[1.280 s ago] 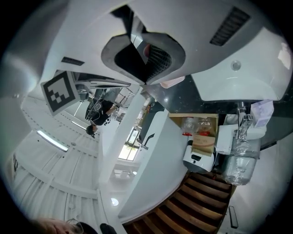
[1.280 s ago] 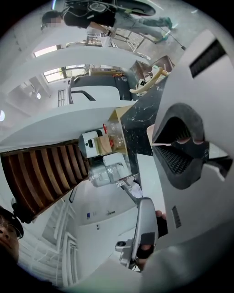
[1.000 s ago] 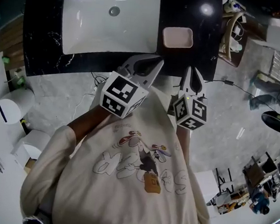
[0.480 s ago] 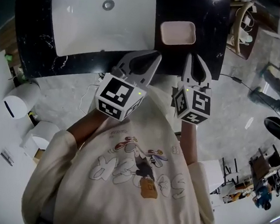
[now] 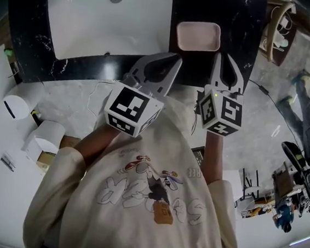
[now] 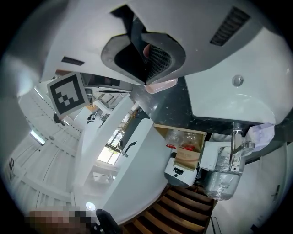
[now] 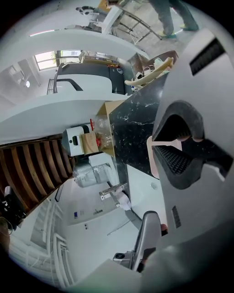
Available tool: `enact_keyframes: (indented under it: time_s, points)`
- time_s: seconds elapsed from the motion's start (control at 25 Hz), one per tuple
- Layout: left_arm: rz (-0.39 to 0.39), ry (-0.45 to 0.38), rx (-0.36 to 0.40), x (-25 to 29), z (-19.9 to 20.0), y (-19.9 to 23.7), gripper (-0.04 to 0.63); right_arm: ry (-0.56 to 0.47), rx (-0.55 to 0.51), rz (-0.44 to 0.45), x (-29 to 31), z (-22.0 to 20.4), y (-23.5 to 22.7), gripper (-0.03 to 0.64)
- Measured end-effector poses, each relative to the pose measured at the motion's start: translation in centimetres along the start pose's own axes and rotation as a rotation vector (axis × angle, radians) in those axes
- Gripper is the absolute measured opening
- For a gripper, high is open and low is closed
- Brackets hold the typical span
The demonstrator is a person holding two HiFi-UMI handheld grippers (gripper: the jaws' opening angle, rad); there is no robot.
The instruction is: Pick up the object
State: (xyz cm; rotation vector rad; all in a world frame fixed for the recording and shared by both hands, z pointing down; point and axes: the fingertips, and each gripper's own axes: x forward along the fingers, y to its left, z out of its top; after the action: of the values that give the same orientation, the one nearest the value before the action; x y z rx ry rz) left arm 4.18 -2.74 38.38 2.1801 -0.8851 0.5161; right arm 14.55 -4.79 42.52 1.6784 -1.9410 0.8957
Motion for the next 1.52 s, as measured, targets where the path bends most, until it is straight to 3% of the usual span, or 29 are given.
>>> enact_keyframes:
  time_s: [0.28,0.48,1.28,1.4,1.52]
  points:
    - [0.015,0.017,-0.036,2.0,-1.0,0.9,0.014,0.062,-0.036,0.032,2.5,-0.9,-0.6,0.029]
    - [0.032,0.033,-0.057,3.3,-1.4,1.5,0.014,0.130,-0.079,0.061,4.6,-1.4,-0.9,0.100]
    - [0.058,0.042,-0.095,4.8,-1.0,3.4,0.014,0.415,-0.196,0.068,7.8,-3.6,-1.4,0.110]
    - [0.058,0.039,-0.098,4.8,-0.9,3.5,0.014,0.407,-0.157,0.085,7.9,-3.3,-1.9,0.044]
    - [0.060,0.031,-0.097,4.5,-0.6,3.5,0.014,0.384,-0.072,0.118,7.7,-3.2,-2.2,0.034]
